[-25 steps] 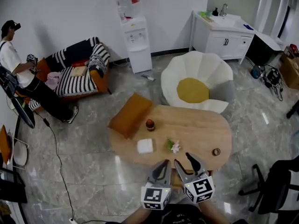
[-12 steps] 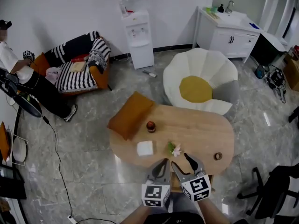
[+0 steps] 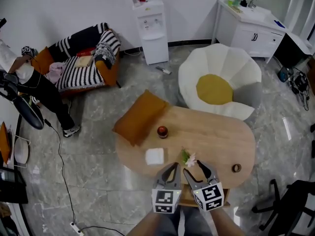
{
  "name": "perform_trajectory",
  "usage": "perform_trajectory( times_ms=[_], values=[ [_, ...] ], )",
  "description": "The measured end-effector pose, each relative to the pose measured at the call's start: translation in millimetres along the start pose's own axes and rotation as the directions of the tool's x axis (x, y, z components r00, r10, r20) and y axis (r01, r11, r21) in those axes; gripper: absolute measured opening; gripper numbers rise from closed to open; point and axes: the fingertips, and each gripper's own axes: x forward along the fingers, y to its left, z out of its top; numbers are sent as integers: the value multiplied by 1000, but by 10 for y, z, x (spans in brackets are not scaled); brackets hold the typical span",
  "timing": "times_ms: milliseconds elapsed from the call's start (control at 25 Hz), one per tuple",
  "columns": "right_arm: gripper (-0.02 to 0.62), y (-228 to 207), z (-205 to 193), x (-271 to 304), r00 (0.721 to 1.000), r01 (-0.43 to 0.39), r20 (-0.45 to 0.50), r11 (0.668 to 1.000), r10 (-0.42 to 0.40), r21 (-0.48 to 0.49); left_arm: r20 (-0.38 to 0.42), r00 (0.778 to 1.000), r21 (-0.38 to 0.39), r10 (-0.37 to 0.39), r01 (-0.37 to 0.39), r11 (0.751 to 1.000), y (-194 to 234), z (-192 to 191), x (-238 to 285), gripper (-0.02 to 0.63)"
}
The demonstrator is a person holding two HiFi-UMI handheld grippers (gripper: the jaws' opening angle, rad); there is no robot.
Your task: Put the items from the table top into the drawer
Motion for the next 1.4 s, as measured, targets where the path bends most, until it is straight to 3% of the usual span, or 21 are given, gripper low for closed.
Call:
perform_trajectory(
  times_ms=[160, 360, 680, 1200, 1400],
  values=[
    [233, -83, -204, 236, 1000, 0, -21, 1000, 0, -8, -2, 1000, -14, -5, 5, 1000, 83, -195, 174, 15],
    [233, -272, -528, 535, 998, 22, -59, 1000, -21, 3, -11, 999, -87, 37, -37, 996, 285, -435, 415, 15],
    [233, -453, -1065, 893, 995, 30, -98, 1000, -28, 10, -45, 998, -86, 41, -45, 995, 411, -888, 687, 15],
    [267, -566, -1738, 1319, 981, 23, -189, 999, -31, -44, -101, 994, -134, 38, -51, 990, 360, -1615, 1035, 15],
    [276, -569, -1911, 1475, 974, -4, -224, 991, -26, -133, -110, 993, -131, 43, -58, 990, 367, -1773, 1136, 15]
  ],
)
